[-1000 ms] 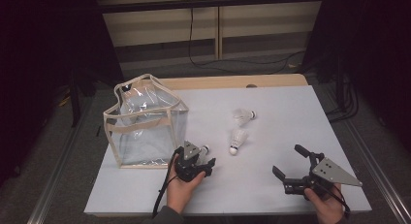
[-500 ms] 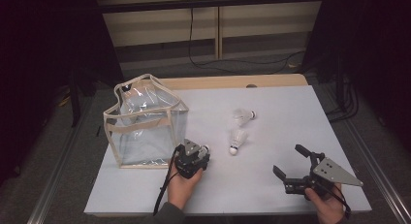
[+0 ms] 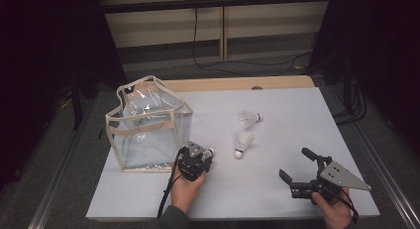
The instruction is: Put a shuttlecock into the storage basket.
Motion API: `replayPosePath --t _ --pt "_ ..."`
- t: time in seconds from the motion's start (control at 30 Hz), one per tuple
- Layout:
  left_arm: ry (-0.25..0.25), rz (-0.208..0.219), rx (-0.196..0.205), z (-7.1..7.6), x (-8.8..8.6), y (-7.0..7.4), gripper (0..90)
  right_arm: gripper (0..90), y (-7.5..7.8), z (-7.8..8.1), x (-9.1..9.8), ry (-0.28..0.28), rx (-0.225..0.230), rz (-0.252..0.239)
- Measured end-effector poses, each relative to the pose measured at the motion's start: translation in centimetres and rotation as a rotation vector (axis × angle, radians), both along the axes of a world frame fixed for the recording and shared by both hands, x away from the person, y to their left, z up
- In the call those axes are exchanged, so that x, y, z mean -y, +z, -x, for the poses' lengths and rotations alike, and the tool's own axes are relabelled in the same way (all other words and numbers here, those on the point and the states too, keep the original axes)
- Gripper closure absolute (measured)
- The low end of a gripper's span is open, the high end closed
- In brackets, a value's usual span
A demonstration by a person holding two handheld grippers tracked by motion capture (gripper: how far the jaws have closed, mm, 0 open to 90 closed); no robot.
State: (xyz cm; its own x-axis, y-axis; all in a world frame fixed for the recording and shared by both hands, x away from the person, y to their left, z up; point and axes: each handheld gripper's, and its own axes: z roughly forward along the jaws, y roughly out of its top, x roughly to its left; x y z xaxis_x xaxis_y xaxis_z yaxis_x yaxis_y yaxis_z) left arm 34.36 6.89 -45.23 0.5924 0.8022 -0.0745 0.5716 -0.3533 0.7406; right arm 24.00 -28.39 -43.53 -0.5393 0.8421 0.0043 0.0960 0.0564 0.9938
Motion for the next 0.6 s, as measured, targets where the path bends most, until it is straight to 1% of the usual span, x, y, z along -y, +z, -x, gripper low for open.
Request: replayPosePath --t 0.03,0.23,0.3,0.33,0.43,0.57,0.6 --pt "-0.002 -0.006 -0.002 -0.03 -0.04 0.04 77.9 0.0 0.0 0.0 0.0 -0.001 0.0 0.001" --pt "-0.006 -0.012 -0.009 -0.1 0.04 0.21 80.4 0.0 -0.01 -0.02 0.02 -0.001 0.001 0.003" --pt "-0.016 -0.005 -0.024 -0.11 0.03 0.32 84.5 0.0 0.0 -0.01 0.03 -0.001 0.0 0.001" --pt "-0.014 -0.008 -0.019 -0.1 0.11 0.33 84.6 0.0 0.01 0.0 0.04 -0.002 0.0 0.002" --pt "-0.017 -0.009 -0.026 -0.14 0.12 0.39 85.0 0.0 0.02 0.0 0.08 -0.004 0.001 0.002" --pt "-0.025 0.0 -0.042 -0.24 -0.03 0.62 85.7 0.0 0.0 -0.01 0.12 -0.001 0.001 0.002" --pt "-0.026 0.002 -0.04 -0.24 -0.01 0.67 85.7 0.0 0.01 0.0 0.13 -0.002 0.001 0.002"
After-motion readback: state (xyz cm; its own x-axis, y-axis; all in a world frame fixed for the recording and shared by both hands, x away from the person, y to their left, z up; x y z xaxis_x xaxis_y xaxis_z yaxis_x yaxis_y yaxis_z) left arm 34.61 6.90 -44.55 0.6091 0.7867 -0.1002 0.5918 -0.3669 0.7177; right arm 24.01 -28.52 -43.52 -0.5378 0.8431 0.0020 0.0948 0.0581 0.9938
